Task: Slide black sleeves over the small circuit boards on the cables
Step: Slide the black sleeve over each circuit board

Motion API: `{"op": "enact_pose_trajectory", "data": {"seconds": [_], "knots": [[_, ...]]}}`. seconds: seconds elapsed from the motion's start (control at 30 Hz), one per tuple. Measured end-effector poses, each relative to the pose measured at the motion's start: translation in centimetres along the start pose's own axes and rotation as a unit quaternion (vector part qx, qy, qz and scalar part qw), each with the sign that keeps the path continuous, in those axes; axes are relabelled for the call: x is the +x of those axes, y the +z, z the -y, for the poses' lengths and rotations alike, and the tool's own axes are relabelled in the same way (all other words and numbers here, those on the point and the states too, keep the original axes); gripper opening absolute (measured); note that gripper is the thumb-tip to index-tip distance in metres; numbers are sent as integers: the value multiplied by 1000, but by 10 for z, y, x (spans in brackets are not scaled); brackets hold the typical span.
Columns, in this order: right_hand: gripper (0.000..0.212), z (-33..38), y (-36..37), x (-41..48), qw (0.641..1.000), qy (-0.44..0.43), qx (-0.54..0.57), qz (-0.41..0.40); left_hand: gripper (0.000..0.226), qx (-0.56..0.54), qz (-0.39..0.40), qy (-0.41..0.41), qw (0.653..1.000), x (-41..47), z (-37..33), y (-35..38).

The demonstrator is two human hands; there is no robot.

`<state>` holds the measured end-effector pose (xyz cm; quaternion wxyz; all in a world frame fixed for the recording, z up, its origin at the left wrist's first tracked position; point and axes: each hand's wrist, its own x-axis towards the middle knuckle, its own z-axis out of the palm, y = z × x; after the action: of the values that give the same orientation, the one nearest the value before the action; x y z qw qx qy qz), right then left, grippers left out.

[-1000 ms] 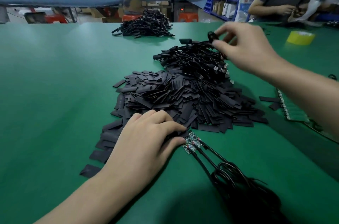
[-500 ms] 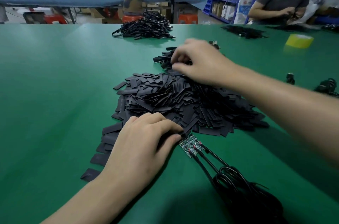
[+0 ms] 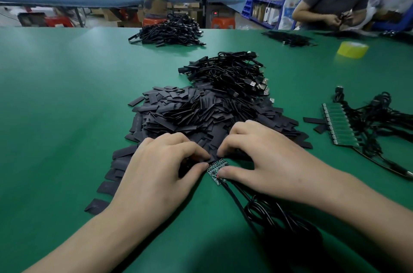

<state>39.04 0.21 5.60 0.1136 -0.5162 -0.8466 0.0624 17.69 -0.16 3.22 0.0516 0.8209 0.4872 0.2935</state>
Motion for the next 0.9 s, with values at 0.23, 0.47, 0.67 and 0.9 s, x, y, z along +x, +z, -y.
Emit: {"op": "enact_pose_trajectory", "data": {"seconds": [0.23, 0.47, 0.67, 0.9], "knots": [[24, -2, 7, -4, 986, 40, 160, -19, 7, -1, -11, 3, 1000, 0, 2, 2], [23, -2, 5, -4, 899, 75, 427, -66, 22, -204, -25, -22, 978, 0, 2, 3], [21, 6, 7, -7, 857, 74, 498, -112, 5, -353, 4, -70, 933, 1, -5, 1], [19, 11, 4, -9, 835, 73, 542, -68, 18, -441, 1, -122, 889, 2, -10, -5]]}}
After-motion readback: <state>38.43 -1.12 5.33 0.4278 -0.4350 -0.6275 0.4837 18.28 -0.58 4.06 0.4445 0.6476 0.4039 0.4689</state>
